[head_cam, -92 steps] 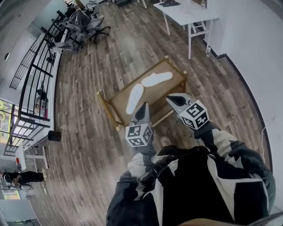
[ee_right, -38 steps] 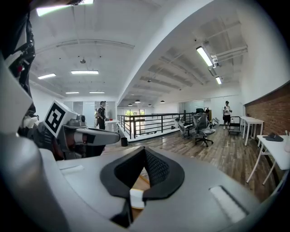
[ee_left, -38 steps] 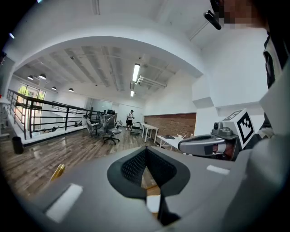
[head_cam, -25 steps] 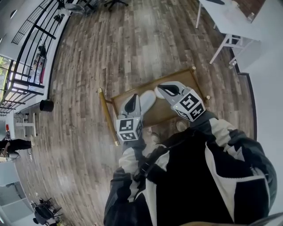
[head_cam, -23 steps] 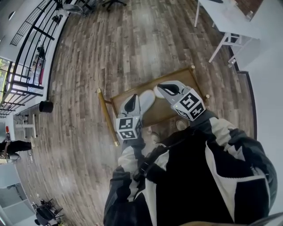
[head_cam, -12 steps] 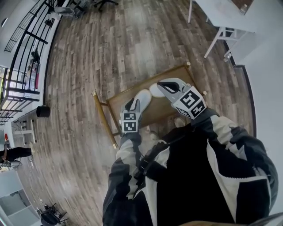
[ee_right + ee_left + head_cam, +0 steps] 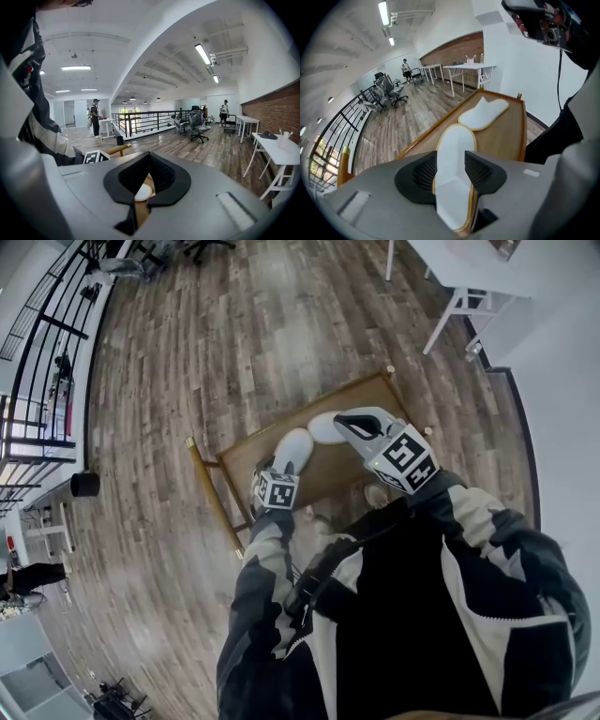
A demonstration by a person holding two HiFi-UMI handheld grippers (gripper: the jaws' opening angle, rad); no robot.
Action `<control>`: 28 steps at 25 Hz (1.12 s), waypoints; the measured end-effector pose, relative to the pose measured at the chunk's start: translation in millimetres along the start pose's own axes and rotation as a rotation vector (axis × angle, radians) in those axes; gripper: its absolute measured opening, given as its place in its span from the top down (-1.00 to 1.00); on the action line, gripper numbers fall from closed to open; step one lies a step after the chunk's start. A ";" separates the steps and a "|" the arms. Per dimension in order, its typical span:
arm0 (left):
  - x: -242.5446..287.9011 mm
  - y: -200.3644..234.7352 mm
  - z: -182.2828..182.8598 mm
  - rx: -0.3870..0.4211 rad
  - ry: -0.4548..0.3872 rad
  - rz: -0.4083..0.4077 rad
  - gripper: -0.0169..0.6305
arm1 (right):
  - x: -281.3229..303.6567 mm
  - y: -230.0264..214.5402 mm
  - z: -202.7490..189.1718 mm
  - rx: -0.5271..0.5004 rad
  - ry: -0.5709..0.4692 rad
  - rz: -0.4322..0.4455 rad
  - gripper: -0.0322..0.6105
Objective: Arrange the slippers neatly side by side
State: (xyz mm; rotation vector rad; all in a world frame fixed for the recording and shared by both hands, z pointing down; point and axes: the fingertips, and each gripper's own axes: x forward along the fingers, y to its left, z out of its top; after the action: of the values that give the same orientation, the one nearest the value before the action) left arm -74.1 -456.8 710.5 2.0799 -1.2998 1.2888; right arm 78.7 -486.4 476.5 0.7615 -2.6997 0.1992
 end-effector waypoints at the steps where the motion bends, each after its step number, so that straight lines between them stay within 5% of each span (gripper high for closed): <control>1: 5.6 0.1 -5.1 0.001 0.021 -0.006 0.35 | -0.8 -1.4 -0.9 -0.001 0.002 -0.002 0.89; 12: 34.5 -8.2 -25.7 0.062 0.134 -0.071 0.11 | -15.2 -16.2 -13.4 0.006 0.029 -0.037 0.89; 24: 46.3 -20.9 -28.2 0.082 0.171 -0.117 0.09 | -24.4 -22.6 -20.6 0.035 0.033 -0.060 0.89; 28: 46.6 -18.5 -30.1 0.063 0.190 -0.117 0.38 | -26.1 -24.6 -20.2 0.035 0.036 -0.067 0.89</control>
State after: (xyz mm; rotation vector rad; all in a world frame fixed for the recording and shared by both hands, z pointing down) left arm -66.2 -450.3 768.0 1.9860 -1.0540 1.4516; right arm 118.2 -490.2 487.4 0.8490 -2.6389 0.2423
